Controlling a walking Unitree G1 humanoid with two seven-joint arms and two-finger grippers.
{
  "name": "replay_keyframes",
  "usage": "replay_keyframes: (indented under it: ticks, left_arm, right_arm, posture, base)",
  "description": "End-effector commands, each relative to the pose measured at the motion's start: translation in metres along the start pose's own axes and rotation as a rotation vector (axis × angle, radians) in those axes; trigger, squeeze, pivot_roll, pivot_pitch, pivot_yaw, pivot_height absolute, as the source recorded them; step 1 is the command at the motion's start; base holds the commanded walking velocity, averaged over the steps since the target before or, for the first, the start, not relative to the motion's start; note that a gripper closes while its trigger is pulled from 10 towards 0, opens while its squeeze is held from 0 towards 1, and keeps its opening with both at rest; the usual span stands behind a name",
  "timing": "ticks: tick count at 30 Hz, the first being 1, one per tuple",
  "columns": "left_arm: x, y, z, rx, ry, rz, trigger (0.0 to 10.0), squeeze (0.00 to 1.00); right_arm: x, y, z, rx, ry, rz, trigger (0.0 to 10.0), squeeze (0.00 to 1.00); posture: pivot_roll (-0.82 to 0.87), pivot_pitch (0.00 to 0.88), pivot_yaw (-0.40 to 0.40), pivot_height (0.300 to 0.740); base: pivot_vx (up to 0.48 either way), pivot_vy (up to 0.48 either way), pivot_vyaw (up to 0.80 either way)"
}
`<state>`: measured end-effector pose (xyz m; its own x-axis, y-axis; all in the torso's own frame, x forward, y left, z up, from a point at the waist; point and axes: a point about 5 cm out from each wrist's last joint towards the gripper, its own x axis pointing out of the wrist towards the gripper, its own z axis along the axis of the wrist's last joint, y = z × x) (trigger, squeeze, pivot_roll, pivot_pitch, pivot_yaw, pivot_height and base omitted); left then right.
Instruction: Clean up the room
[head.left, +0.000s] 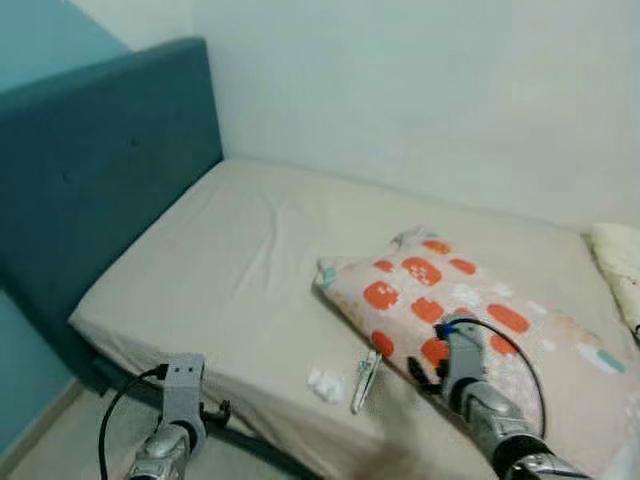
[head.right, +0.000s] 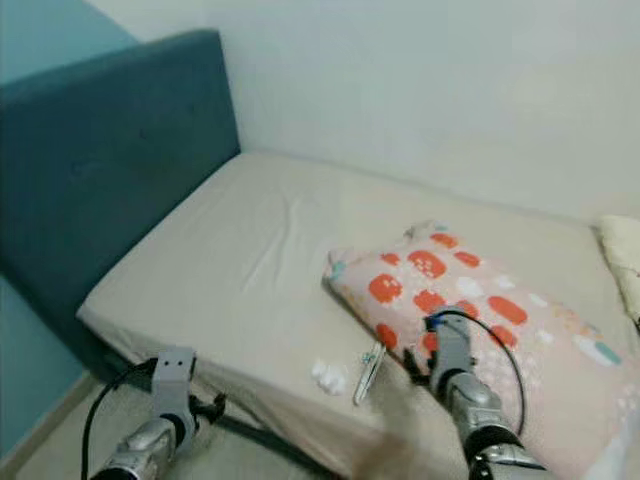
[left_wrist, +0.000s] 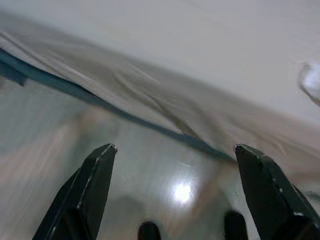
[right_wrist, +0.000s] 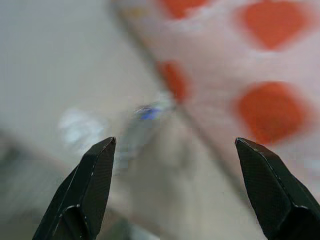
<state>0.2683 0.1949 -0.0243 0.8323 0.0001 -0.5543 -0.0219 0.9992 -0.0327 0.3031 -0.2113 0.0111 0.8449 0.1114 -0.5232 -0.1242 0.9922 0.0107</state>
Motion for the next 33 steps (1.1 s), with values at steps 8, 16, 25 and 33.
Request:
replay_keyframes:
  ticks: [8,16,25,33]
  left_arm:
    - [0.005,0.013,0.039,-0.009,-0.161,-0.001,10.0,0.00]
    - [0.004,0.015,0.063,-0.016,-0.288,-0.022,10.0,0.00]
    - [-0.001,0.013,0.081,0.021,-0.417,-0.084,10.0,0.00]
    - [-0.011,0.011,0.086,0.090,-0.506,-0.128,10.0,0.00]
  right_arm:
    - [0.003,0.002,0.014,-0.013,-0.033,0.025,10.0,0.00]
    - [0.009,0.009,0.040,-0.073,-0.091,0.057,10.0,0.00]
    - [0.013,0.014,0.080,-0.116,-0.207,0.068,10.0,0.00]
    - [0.018,0.035,0.106,-0.121,-0.258,0.102,10.0,0.00]
  posture:
    - [-0.03,0.000,-0.051,0.595]
    - [0.00,0.038,-0.056,0.560]
    - [0.05,0.113,-0.061,0.530]
    - [0.10,0.198,-0.076,0.506]
  base:
    - [0.000,0.000,0.00]
    - [0.000,0.000,0.00]
    - [0.000,0.000,0.00]
    - [0.000,0.000,0.00]
